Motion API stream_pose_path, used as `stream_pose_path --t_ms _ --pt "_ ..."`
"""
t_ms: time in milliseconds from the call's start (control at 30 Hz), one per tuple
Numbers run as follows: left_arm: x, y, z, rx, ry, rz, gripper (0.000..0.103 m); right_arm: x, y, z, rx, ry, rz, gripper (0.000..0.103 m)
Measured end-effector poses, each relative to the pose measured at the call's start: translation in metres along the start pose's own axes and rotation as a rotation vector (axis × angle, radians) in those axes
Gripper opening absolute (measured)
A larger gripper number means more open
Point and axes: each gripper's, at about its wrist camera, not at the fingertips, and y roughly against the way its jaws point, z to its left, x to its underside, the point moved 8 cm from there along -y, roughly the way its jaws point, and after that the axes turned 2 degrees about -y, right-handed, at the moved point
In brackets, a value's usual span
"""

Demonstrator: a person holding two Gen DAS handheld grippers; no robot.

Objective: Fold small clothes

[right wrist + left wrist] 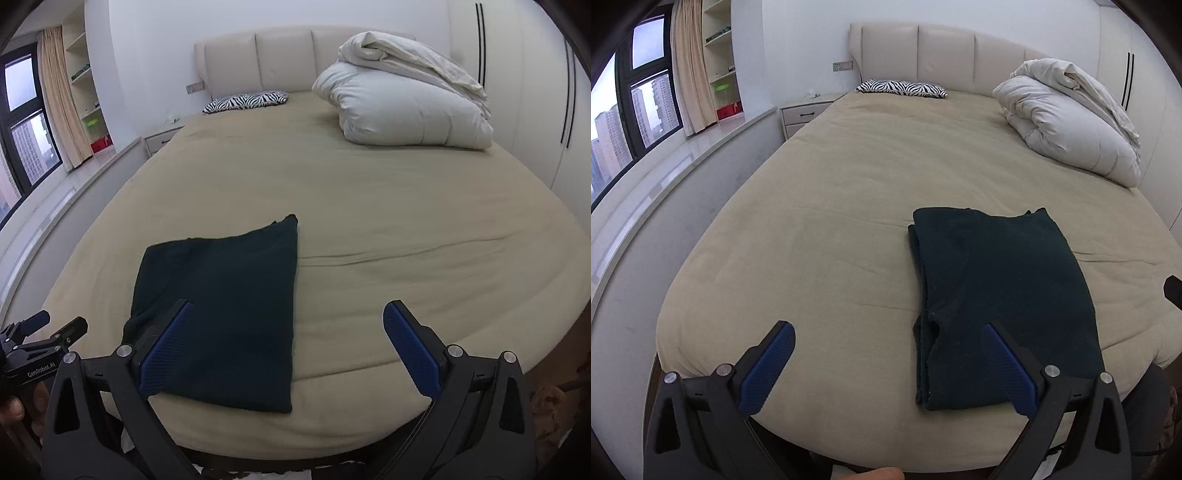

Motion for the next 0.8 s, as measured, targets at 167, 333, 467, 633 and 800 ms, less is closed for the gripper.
stream_pose_path --t_ms 167,333,467,633,800 --pt "0.003 -0.001 -0.001 0.001 -0.001 0.011 0.103 0.016 -0.016 0.007 -0.003 0.005 0.044 0.103" --pt "0.008 -0.007 0.0 0.004 -0.005 0.025 0.103 0.033 -0.034 0.014 0.014 0.028 0.083 0.103" --pt "0.009 -0.01 0.0 0.008 -0.007 0.029 0.103 0.04 -0.041 0.018 0.008 0.025 0.101 0.103" --pt "0.011 -0.014 0.003 0.002 -0.007 0.034 0.103 0.037 -0.035 0.023 0.006 0.029 0.108 0.103" --pt "0.009 -0.012 0.003 0.001 -0.009 0.026 0.103 0.037 -0.036 0.026 0.002 0.031 0.118 0.103"
